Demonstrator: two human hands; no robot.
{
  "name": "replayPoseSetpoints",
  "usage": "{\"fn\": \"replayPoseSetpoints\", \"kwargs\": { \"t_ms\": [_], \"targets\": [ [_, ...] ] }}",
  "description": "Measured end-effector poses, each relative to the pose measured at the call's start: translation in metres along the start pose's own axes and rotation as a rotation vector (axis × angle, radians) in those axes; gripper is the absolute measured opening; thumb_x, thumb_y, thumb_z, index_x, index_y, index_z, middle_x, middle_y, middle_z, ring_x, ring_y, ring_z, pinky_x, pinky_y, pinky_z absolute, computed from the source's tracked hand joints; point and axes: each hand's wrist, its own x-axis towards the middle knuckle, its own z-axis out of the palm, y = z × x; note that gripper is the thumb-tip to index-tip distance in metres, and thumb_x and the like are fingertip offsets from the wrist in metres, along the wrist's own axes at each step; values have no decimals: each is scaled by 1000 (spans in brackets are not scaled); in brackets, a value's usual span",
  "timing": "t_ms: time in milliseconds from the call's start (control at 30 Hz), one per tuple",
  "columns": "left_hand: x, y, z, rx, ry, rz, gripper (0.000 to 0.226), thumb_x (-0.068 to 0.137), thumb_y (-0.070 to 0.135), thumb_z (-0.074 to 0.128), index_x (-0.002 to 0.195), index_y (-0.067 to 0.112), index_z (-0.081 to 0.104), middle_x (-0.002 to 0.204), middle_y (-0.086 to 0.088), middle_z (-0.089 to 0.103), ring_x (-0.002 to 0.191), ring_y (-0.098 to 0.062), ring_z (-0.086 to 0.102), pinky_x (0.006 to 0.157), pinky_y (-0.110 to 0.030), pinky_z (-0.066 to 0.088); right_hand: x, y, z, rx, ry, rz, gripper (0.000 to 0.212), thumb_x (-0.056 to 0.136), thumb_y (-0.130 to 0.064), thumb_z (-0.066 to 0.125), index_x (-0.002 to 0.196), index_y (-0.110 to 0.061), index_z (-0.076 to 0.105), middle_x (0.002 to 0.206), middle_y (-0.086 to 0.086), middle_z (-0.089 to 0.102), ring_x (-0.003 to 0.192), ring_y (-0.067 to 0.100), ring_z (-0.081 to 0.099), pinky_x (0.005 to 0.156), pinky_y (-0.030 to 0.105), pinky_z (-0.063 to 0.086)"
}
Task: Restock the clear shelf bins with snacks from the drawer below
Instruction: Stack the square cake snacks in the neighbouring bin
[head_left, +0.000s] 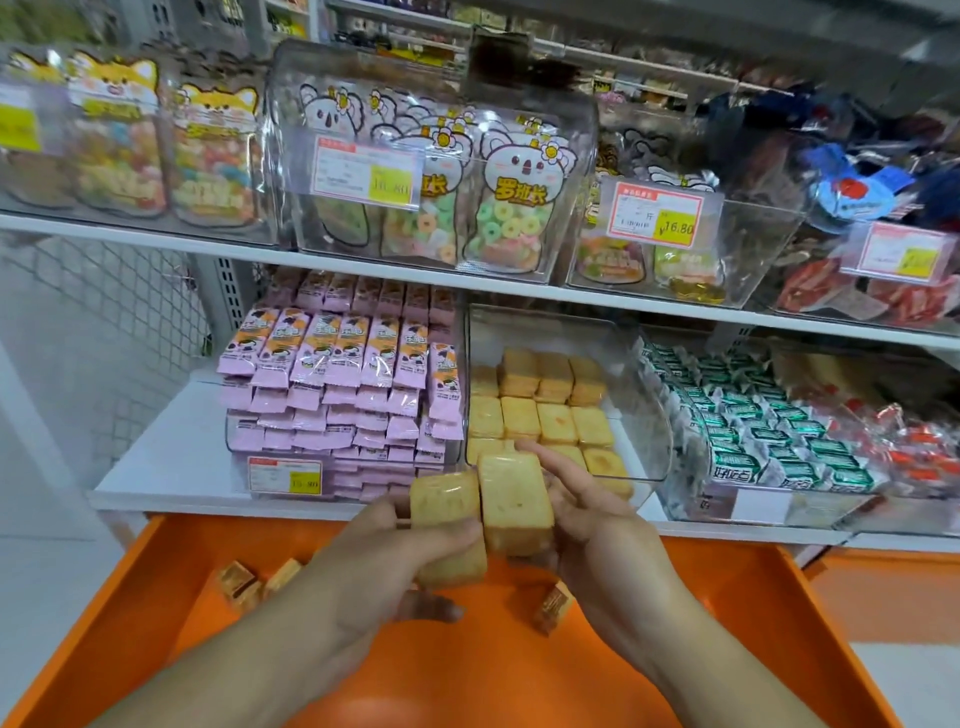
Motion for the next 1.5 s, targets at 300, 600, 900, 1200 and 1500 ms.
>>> {"fn": "replayPoseSetpoints", "kwargs": {
  "t_ms": [300, 600, 900, 1200, 1500],
  "targets": [
    [-11, -1, 7, -27, -46, -14, 51, 63, 33, 88, 108, 13, 78, 88, -11, 75, 66, -19, 65, 48, -27, 41, -15, -7, -11, -253, -59, -27, 41, 104, -5, 46, 126, -27, 73, 121, 3, 76, 112, 25, 72, 97, 46, 55],
    [-3, -1, 18, 33, 41, 39, 70, 51, 27, 99, 115, 15, 73, 96, -18, 78, 69, -26, 66, 60, -33, 43, -27, -22, -23, -1025, -145, -319, 81, 82, -31, 88, 149, -47, 45, 136, -33, 48, 130, -4, 48, 105, 21, 43],
    [19, 3, 16, 50, 55, 20, 60, 62, 47, 97, 113, 26, 75, 100, -9, 79, 80, -25, 74, 62, -36, 45, 21, -30, -39, -1000, 142, -326, 75, 76, -26, 93, 138, -44, 54, 118, -18, 55, 98, 1, 57, 76, 15, 50],
    [45, -8, -3, 120, -4, -115, 88, 36, 53, 104, 114, 25, 76, 84, -6, 74, 77, -28, 69, 57, -33, 50, 162, -17, -35, -1240, 141, -325, 85, 75, -45, 90, 149, -36, 49, 141, -7, 58, 137, 21, 41, 115, 38, 39],
    [58, -6, -13, 240, 12, -82, 74, 47, 68, 95, 111, 37, 74, 97, 8, 80, 93, -22, 77, 68, -32, 60, 250, -4, -46, -1514, 148, -304, 63, 86, -58, 74, 143, -40, 53, 157, -12, 46, 152, 26, 32, 121, 48, 29]
  ]
}}
